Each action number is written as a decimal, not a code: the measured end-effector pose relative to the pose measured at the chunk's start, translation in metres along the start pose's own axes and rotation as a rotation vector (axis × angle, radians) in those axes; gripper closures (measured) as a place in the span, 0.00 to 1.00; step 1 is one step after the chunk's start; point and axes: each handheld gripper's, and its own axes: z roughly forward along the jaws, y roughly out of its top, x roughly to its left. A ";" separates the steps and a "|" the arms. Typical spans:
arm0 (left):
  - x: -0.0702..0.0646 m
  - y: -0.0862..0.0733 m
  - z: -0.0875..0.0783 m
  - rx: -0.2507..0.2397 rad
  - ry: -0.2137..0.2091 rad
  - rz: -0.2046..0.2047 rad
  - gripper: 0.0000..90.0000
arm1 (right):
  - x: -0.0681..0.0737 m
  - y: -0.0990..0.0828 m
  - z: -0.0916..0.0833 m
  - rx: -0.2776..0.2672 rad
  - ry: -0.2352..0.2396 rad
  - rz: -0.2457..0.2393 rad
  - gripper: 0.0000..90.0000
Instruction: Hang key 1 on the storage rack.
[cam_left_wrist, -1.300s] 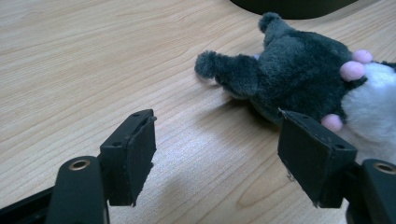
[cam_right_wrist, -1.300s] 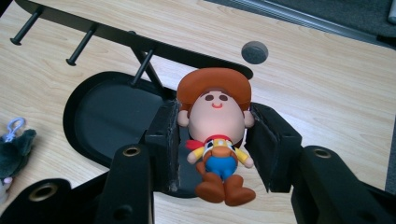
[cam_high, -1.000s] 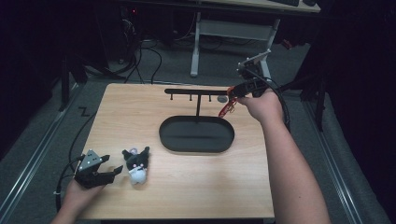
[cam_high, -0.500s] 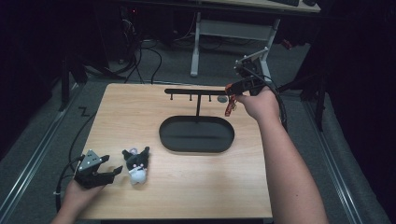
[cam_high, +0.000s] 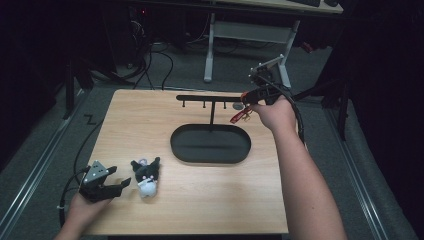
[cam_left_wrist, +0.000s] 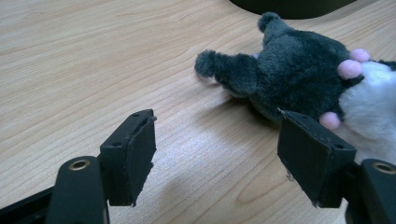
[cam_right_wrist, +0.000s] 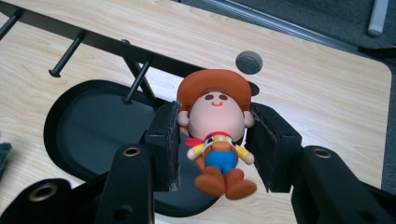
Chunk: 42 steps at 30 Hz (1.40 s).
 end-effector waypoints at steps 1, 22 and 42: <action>0.000 0.000 0.000 0.002 -0.001 0.000 0.31 | 0.000 0.001 -0.001 -0.004 0.000 0.001 0.61; 0.001 -0.001 -0.002 0.002 -0.003 -0.001 0.31 | 0.006 0.000 0.010 -0.008 0.005 -0.010 0.61; -0.002 0.000 0.002 0.012 -0.008 0.012 0.31 | -0.035 -0.041 0.014 -0.005 -0.012 0.090 0.61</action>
